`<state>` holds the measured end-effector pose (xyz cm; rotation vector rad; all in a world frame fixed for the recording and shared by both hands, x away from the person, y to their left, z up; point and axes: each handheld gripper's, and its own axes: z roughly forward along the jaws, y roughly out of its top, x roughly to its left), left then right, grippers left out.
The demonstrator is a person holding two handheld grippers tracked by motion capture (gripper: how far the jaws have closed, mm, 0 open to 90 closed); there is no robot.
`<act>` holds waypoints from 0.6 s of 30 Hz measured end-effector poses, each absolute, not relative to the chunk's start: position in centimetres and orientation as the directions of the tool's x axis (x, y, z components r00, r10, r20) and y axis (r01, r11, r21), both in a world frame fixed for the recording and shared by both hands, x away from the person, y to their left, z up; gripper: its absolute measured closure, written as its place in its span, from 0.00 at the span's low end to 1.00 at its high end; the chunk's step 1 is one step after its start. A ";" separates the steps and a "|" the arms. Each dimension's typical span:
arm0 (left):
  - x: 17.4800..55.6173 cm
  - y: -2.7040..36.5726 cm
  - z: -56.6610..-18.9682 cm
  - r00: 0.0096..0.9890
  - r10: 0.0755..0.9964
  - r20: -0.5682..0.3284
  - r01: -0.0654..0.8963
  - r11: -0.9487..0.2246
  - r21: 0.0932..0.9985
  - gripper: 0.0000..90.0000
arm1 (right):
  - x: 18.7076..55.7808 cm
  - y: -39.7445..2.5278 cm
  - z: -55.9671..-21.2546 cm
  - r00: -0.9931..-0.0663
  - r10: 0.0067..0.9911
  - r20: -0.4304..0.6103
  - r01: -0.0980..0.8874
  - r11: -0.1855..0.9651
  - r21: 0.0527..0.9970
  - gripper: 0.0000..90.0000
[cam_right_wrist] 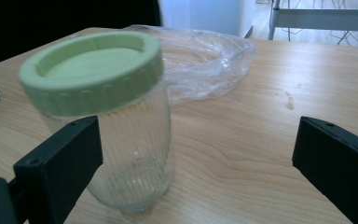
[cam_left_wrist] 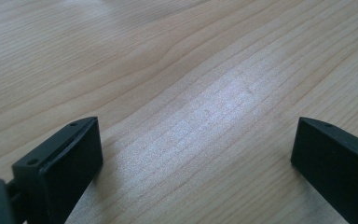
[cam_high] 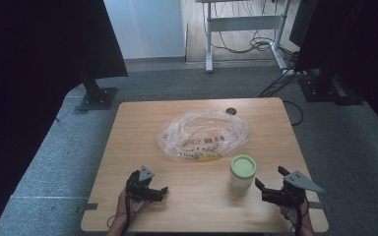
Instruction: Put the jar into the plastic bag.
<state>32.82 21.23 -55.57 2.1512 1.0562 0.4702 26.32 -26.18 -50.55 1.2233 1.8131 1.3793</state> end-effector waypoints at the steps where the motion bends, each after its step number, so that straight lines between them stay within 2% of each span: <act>1: 32.8 21.2 -55.6 0.604 0.796 0.021 0.549 -0.435 0.714 0.02 | 26.3 -26.1 -50.5 -0.441 0.893 0.094 0.331 0.065 0.941 0.01; 18: 32.8 21.2 -55.6 0.604 0.796 0.021 0.549 -0.435 0.714 0.02 | 25.8 -24.5 -49.7 -0.488 0.870 0.069 0.326 0.108 0.939 0.01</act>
